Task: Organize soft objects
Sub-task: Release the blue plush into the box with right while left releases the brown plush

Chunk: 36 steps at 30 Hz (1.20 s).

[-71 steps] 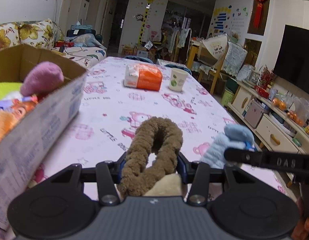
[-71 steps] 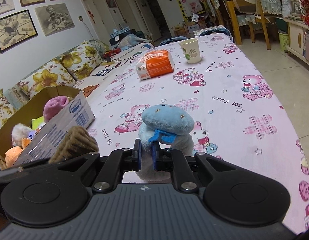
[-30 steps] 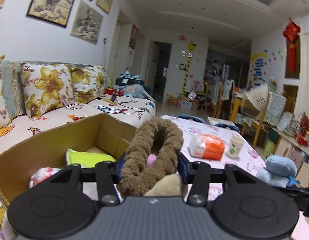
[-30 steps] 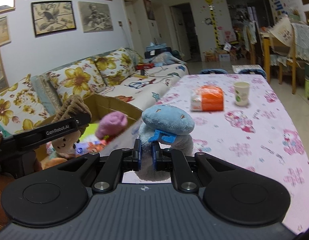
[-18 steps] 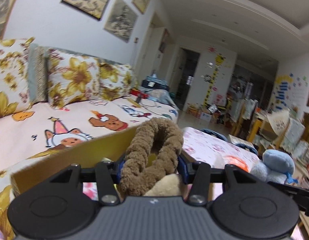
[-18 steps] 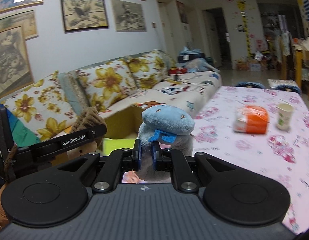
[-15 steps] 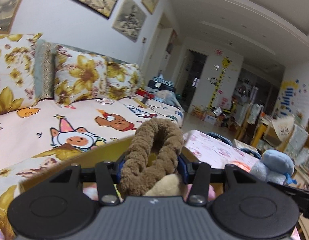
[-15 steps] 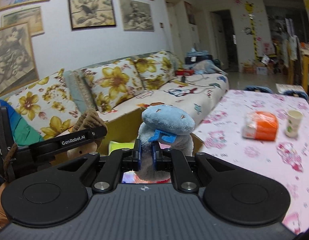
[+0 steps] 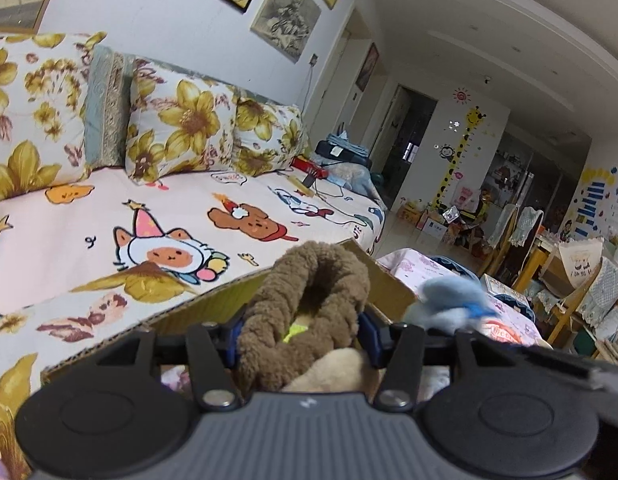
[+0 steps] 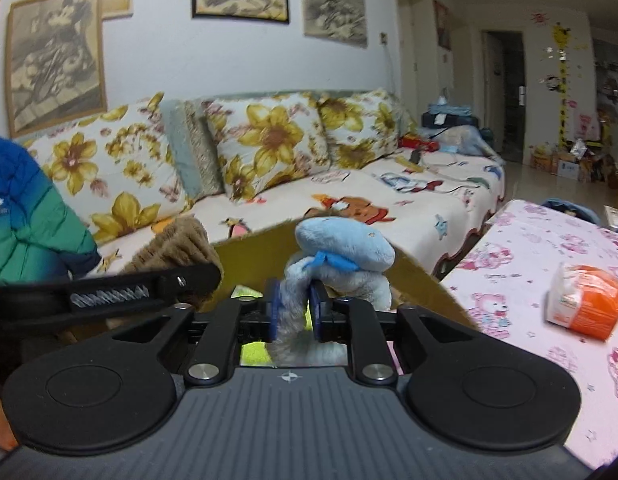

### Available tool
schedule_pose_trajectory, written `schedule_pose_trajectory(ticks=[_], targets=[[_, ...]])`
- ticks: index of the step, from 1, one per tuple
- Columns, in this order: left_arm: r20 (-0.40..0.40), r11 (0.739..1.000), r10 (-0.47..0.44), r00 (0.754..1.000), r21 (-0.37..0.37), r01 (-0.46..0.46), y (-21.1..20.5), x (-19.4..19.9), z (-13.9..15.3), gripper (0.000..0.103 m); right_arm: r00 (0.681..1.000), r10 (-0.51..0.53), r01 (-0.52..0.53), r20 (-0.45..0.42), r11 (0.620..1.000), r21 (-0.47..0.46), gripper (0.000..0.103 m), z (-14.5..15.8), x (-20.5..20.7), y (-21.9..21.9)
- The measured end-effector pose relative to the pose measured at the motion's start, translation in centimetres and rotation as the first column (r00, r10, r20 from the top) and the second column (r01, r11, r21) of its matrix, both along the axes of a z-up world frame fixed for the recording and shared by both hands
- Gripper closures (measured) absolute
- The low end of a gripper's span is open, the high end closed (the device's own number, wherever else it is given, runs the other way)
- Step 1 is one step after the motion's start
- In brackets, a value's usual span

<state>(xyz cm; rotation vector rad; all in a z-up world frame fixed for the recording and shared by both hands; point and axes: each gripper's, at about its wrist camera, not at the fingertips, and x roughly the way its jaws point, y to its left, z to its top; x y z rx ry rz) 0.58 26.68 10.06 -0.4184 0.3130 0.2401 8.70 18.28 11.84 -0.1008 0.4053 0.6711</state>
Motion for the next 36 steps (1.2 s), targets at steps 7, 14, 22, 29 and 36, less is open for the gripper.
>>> schedule_pose_trajectory(ticks=[7, 14, 22, 29, 36], targets=[[0.006, 1.0, 0.007, 1.0, 0.011, -0.007, -0.2, -0.1, 0.2, 0.032, 0.998, -0.026, 0.028, 0.057, 0.999, -0.019, 0.011, 0.0, -2.5, -0.5], [0.044, 0.998, 0.013, 0.999, 0.068, -0.016, -0.9, -0.8, 0.6, 0.005, 0.984, -0.145, 0.15, 0.101, 0.987, -0.051, 0.003, 0.9, -4.8, -2.2], [0.052, 0.989, 0.008, 0.999, 0.148, -0.015, -2.3, -1.9, 0.9, 0.001, 0.943, -0.329, 0.331, -0.047, 0.944, 0.019, 0.002, -0.1, -6.8, -6.7], [0.016, 0.972, 0.002, 1.0, 0.233, -0.006, -4.0, -3.2, 1.0, 0.001, 0.897, -0.42, 0.43, -0.139, 0.902, 0.046, 0.001, -0.8, -9.2, -8.0], [-0.003, 0.963, -0.01, 1.0, 0.268, 0.011, -5.4, -5.1, 0.9, 0.001, 0.866, -0.483, 0.491, -0.126, 0.871, 0.034, 0.0, -0.2, -12.0, -8.9]])
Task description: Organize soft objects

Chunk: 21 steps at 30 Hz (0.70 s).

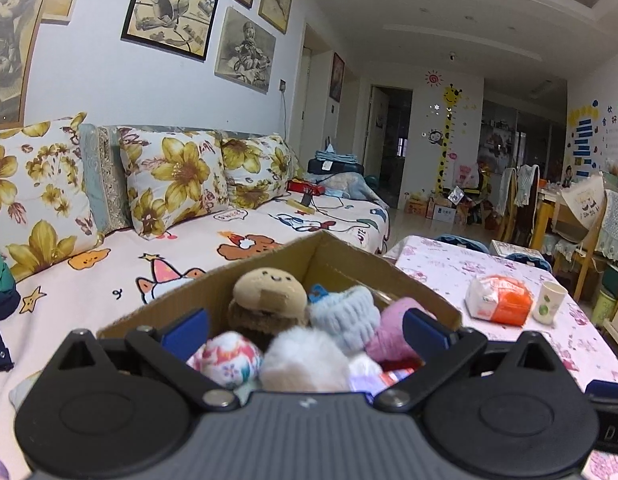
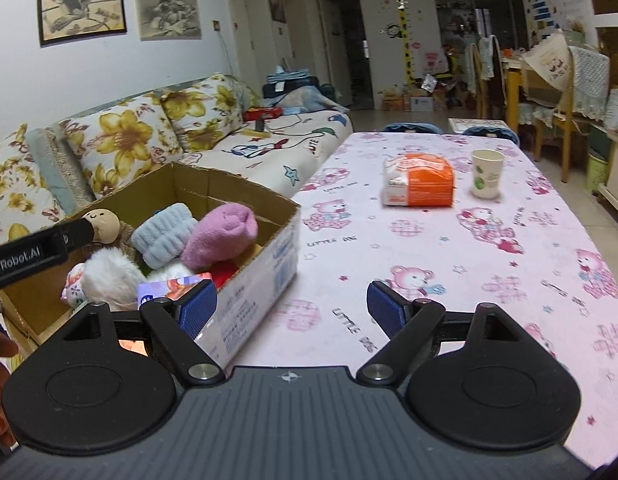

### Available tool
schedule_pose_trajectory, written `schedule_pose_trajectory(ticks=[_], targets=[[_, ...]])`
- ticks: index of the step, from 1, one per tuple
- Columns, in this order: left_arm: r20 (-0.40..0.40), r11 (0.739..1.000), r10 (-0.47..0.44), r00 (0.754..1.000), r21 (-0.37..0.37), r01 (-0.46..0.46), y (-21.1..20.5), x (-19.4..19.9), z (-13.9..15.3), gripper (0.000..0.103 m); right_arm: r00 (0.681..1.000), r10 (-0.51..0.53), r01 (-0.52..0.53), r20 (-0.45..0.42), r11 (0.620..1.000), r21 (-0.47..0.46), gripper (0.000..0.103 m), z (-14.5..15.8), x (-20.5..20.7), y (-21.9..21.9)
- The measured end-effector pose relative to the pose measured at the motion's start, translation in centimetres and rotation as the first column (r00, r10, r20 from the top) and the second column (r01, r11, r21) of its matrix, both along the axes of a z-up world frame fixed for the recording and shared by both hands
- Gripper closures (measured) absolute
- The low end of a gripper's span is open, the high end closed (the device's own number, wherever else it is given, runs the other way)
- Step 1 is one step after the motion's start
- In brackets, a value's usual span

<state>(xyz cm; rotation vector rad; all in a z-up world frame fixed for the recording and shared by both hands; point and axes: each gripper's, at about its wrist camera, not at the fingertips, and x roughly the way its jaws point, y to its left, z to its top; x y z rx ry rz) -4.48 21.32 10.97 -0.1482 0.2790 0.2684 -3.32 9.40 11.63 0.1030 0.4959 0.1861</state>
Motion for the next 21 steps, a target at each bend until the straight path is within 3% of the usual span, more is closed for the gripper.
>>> schedule_pose_trajectory(ticks=[21], targets=[[-0.064, 0.994, -0.07, 0.995, 0.085, 0.075, -3.9, -8.2, 1.3, 0.001, 0.999, -0.028, 0.027, 0.023, 0.998, 0.052, 0.0, 2.5, -8.8, -1.4]])
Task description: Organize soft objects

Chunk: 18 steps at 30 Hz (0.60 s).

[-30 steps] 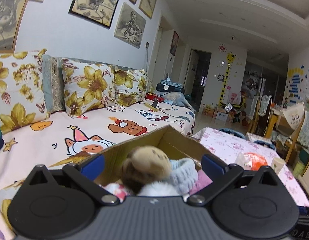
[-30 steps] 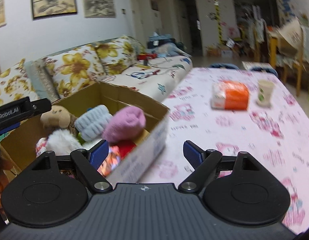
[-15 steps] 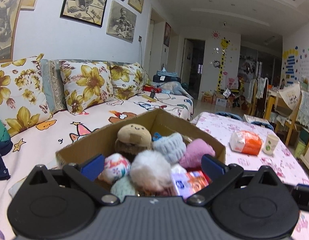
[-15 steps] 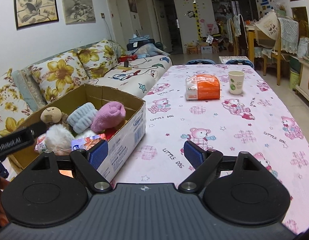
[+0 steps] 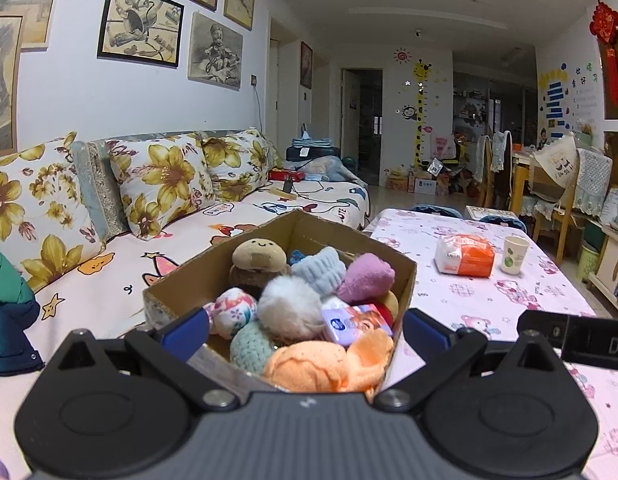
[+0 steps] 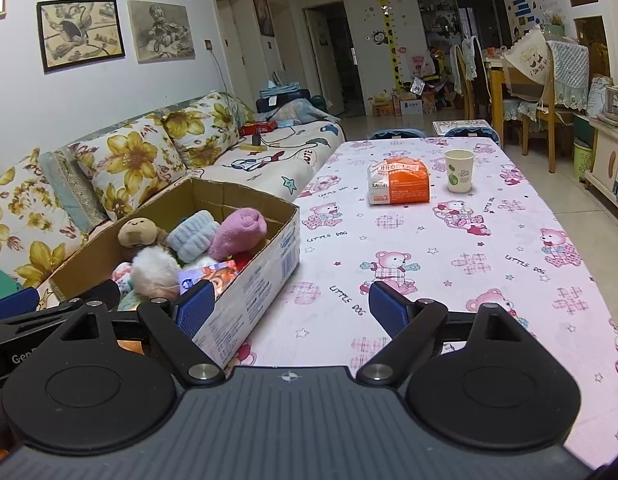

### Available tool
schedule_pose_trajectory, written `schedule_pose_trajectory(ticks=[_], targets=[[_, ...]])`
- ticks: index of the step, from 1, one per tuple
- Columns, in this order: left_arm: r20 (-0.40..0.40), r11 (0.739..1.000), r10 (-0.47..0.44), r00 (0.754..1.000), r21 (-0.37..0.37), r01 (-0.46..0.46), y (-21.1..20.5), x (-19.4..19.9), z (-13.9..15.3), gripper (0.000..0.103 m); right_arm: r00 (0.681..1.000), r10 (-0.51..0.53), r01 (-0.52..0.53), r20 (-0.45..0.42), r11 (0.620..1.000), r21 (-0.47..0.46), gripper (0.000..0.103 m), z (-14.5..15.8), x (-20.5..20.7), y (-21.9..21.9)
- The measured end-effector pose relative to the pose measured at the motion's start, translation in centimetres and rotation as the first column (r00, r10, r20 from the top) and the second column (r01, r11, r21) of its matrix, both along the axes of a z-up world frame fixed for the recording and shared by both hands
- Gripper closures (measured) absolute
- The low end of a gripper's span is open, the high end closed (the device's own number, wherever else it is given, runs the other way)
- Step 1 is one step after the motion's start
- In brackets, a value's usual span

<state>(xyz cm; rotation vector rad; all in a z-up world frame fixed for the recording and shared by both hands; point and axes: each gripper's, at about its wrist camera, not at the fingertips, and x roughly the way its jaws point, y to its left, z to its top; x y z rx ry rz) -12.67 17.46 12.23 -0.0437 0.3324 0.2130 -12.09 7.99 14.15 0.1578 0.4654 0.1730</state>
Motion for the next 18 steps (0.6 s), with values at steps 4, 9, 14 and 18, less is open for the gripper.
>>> schedule_pose_trajectory(ticks=[4, 9, 14, 18], targets=[[0.007, 1.0, -0.012, 1.0, 0.006, 0.012, 0.2, -1.5, 0.5, 0.001, 1.0, 0.005, -0.005, 0.003, 1.0, -0.015, 0.0, 0.2, -1.4, 0.5], [0.016, 1.0, -0.024, 1.0, 0.005, 0.024, 0.6, -3.1, 1.2, 0.001, 0.999, 0.017, -0.016, 0.029, 0.999, -0.038, 0.0, 0.7, -3.2, 1.7], [0.038, 0.999, -0.032, 0.999, 0.011, 0.032, 1.2, -4.8, 2.2, 0.001, 0.999, 0.015, -0.013, 0.047, 0.999, -0.044, 0.0, 1.4, -4.2, 2.1], [0.052, 0.999, -0.033, 0.998, 0.012, 0.032, 1.6, -5.9, 2.6, 0.001, 0.998, 0.029, -0.027, 0.056, 0.998, -0.048, 0.0, 1.6, -4.9, 2.5]])
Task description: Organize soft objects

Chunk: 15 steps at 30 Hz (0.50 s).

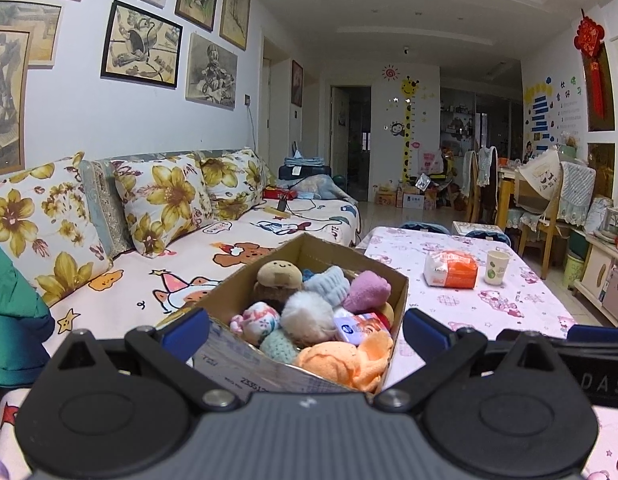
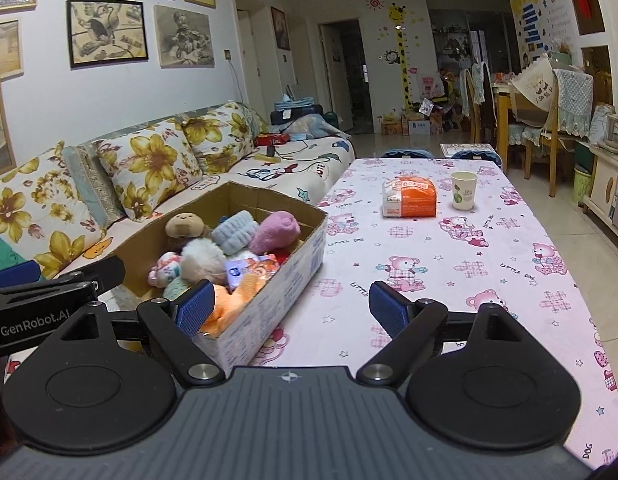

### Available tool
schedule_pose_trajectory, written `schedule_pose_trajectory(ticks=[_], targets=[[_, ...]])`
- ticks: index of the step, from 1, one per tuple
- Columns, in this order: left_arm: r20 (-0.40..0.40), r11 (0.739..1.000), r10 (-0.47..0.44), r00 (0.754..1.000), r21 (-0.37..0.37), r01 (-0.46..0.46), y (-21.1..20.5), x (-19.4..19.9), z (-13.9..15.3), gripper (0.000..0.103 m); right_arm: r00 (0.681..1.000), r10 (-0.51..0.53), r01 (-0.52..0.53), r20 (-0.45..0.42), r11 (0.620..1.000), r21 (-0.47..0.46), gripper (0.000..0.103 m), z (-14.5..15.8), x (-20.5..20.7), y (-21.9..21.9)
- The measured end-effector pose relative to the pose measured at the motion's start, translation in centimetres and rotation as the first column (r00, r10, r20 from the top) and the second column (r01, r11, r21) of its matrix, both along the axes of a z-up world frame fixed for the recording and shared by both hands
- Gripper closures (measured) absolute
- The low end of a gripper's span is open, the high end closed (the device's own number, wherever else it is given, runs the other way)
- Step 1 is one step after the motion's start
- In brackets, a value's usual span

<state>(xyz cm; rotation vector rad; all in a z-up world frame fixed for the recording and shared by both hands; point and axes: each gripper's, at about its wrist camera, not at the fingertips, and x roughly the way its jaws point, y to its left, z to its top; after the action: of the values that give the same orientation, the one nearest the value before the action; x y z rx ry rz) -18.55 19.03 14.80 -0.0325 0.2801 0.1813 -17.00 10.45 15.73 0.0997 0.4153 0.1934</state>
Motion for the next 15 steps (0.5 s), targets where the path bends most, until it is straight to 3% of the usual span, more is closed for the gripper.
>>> schedule_pose_trajectory(ticks=[15], targets=[[-0.009, 0.999, 0.031, 0.999, 0.007, -0.031, 1.0, -1.2, -0.4, 0.001, 1.0, 0.005, -0.005, 0.008, 1.0, -0.029, 0.0, -0.4, -0.5, 0.1]])
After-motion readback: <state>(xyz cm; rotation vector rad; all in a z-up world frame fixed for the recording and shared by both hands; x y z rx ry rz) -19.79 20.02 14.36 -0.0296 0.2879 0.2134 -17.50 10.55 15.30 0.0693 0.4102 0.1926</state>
